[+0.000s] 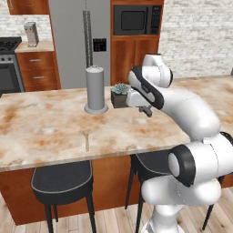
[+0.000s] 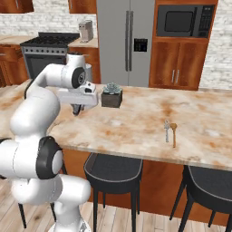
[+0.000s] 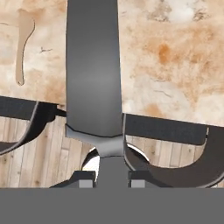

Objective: Pick up the metallic utensils from the counter and place them in the open drawer. Make sure not to pick up any wooden utensils.

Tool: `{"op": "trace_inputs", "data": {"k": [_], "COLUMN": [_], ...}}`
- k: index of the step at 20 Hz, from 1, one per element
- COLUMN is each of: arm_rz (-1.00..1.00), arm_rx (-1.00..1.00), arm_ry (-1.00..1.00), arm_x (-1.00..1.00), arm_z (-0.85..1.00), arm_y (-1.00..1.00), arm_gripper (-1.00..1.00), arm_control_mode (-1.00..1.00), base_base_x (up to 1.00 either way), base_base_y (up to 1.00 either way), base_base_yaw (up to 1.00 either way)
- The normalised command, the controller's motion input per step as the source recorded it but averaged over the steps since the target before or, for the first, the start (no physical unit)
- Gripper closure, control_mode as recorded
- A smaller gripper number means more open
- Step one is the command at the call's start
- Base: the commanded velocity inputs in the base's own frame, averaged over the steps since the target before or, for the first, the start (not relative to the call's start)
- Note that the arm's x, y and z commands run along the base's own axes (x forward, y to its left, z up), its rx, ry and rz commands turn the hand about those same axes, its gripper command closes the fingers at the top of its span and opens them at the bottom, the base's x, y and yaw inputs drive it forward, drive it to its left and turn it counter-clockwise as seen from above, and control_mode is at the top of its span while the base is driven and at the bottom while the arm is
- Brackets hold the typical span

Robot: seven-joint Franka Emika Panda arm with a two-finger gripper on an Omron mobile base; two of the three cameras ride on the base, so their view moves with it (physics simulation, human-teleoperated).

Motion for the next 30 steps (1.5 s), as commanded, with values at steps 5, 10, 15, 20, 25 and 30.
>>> {"op": "trace_inputs", "data": {"k": [5, 10, 15, 20, 25, 30], "arm_rz": [0.01, 0.03, 0.0, 0.0, 0.0, 0.0], "arm_rx": [-0.08, -0.02, 0.0, 0.01, 0.0, 0.0], "arm_ry": [-0.4, -0.34, -0.04, 0.04, 0.04, 0.0], "arm_x": [-0.71, -0.46, -0.16, 0.0, -0.15, -0.25], "arm_z": [0.0, 0.13, 0.34, 0.34, 0.22, 0.01], "arm_y": [0.0, -0.05, -0.22, -0.12, -0.01, 0.0], "arm_gripper": [1.0, 1.0, 1.0, 1.0, 1.0, 1.0], "arm_control_mode": [-1.0, -1.0, -1.0, -1.0, -1.0, -1.0], "base_base_x": [0.0, 0.0, 0.0, 0.0, 0.0, 0.0], "base_base_y": [0.0, 0.0, 0.0, 0.0, 0.0, 0.0], "base_base_yaw": [0.0, 0.0, 0.0, 0.0, 0.0, 0.0]}}
